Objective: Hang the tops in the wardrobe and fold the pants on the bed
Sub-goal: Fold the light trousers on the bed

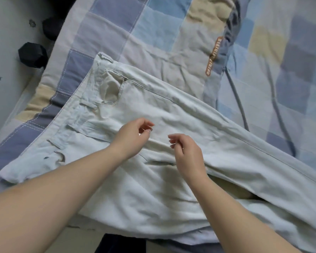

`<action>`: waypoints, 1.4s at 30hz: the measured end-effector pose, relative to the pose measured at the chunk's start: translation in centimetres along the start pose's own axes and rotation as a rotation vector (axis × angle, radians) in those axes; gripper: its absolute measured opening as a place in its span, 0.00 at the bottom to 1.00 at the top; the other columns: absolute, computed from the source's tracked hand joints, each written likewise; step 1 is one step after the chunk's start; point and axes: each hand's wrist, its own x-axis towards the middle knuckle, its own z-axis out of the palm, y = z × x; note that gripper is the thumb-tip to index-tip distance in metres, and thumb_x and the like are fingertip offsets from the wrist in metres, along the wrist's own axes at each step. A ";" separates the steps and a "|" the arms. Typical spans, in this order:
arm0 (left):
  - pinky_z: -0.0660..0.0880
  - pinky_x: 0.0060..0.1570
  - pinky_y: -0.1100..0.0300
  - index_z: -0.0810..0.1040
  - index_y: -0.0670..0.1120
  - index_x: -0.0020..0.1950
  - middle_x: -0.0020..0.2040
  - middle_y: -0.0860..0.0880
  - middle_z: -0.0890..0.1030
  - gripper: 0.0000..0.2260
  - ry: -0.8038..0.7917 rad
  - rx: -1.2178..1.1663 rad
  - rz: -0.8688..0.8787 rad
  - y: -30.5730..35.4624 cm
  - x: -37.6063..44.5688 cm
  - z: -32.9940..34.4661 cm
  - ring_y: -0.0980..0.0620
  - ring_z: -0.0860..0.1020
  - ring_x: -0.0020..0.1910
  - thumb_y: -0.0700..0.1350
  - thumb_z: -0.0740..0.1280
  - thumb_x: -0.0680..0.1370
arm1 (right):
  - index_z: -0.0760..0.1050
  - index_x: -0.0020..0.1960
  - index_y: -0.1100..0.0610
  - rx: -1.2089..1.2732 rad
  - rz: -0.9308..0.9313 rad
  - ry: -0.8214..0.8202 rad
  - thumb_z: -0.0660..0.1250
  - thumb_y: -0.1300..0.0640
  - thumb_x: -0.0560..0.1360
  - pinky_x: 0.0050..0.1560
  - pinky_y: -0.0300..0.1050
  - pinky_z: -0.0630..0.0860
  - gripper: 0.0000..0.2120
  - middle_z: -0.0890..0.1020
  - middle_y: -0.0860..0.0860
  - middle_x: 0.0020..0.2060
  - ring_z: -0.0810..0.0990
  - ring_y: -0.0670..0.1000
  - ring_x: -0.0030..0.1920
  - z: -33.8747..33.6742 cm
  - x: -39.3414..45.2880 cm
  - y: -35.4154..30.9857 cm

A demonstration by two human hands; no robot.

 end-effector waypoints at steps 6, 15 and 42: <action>0.74 0.56 0.55 0.78 0.51 0.50 0.49 0.53 0.82 0.07 -0.231 0.060 -0.024 3.5 -4.2 10.5 0.52 0.79 0.50 0.41 0.65 0.78 | 0.78 0.52 0.51 -0.036 0.134 0.104 0.57 0.65 0.76 0.49 0.40 0.71 0.15 0.79 0.45 0.45 0.78 0.47 0.49 -10.4 -6.1 10.1; 0.75 0.49 0.57 0.78 0.55 0.47 0.46 0.55 0.82 0.06 -0.399 0.134 -0.069 10.1 -7.2 28.0 0.55 0.79 0.49 0.44 0.65 0.78 | 0.78 0.55 0.52 -0.096 0.437 0.243 0.59 0.61 0.78 0.48 0.38 0.67 0.12 0.79 0.46 0.50 0.76 0.45 0.49 -25.0 -16.3 27.7; 0.78 0.32 0.67 0.76 0.46 0.47 0.43 0.46 0.79 0.09 0.103 -0.714 -0.525 13.1 -7.6 52.4 0.53 0.79 0.41 0.33 0.62 0.79 | 0.76 0.56 0.52 -0.177 0.501 0.471 0.69 0.49 0.74 0.48 0.43 0.69 0.13 0.78 0.51 0.52 0.76 0.54 0.52 -42.2 -9.5 49.9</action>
